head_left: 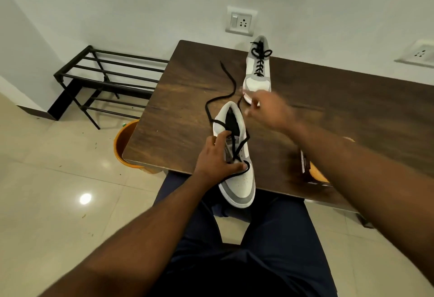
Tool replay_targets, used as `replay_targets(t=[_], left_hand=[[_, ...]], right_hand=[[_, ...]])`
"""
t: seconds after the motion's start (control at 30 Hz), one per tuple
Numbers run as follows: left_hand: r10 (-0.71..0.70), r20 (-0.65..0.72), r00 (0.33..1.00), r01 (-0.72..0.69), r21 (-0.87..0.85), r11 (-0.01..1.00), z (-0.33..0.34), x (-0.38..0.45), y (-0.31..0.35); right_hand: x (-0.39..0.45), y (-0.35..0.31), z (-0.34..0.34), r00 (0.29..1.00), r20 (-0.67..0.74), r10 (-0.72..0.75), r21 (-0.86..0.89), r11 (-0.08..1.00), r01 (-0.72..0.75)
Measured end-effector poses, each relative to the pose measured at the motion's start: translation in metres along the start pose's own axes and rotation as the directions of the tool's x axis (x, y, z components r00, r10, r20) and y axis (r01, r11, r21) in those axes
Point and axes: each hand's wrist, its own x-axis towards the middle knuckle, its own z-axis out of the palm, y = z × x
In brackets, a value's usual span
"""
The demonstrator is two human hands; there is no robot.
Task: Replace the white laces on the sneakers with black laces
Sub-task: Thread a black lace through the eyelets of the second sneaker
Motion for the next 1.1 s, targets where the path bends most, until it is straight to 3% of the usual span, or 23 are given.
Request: replay_targets(t=[0.07, 0.2, 0.37, 0.5, 0.57, 0.63, 0.8, 0.9, 1.1], left_hand=[[-0.027, -0.037, 0.999, 0.026, -0.02, 0.999, 0.01, -0.006, 0.005], [-0.035, -0.064, 0.997, 0.031, -0.067, 0.997, 0.026, -0.004, 0.002], [-0.04, -0.039, 0.998, 0.038, -0.038, 0.999, 0.027, -0.002, -0.003], [-0.007, -0.046, 0.999, 0.009, 0.03, 1.0, 0.023, -0.001, -0.005], [0.015, -0.033, 0.999, -0.014, 0.028, 1.0, 0.019, 0.001, -0.006], [0.045, -0.028, 0.999, -0.045, 0.016, 0.999, 0.015, 0.002, -0.008], [0.065, 0.045, 0.997, -0.068, 0.049, 0.996, 0.008, 0.001, -0.013], [0.032, 0.084, 0.996, -0.035, 0.045, 0.998, 0.005, 0.001, -0.012], [0.006, 0.067, 0.998, -0.007, 0.013, 1.0, 0.015, -0.002, -0.008]], right_hand=[[-0.029, -0.007, 0.036, 0.993, 0.098, -0.069, 0.082, 0.995, 0.061], [-0.06, -0.006, 0.077, 0.966, 0.232, -0.116, 0.007, 0.993, 0.117], [-0.052, -0.004, 0.071, 0.944, 0.224, -0.242, -0.149, 0.949, 0.279], [-0.013, -0.005, 0.022, 0.895, 0.182, -0.408, -0.391, 0.805, 0.447], [0.012, 0.0, -0.011, 0.92, 0.02, -0.392, -0.458, 0.815, 0.356], [0.032, 0.004, -0.034, 0.954, -0.123, -0.273, -0.428, 0.882, 0.198], [0.021, -0.004, -0.009, 0.965, -0.199, -0.172, -0.131, 0.98, 0.148], [-0.009, -0.006, 0.029, 0.99, -0.073, -0.117, 0.072, 0.99, 0.122], [-0.062, -0.018, 0.087, 0.998, -0.021, -0.065, -0.012, 0.998, 0.065]])
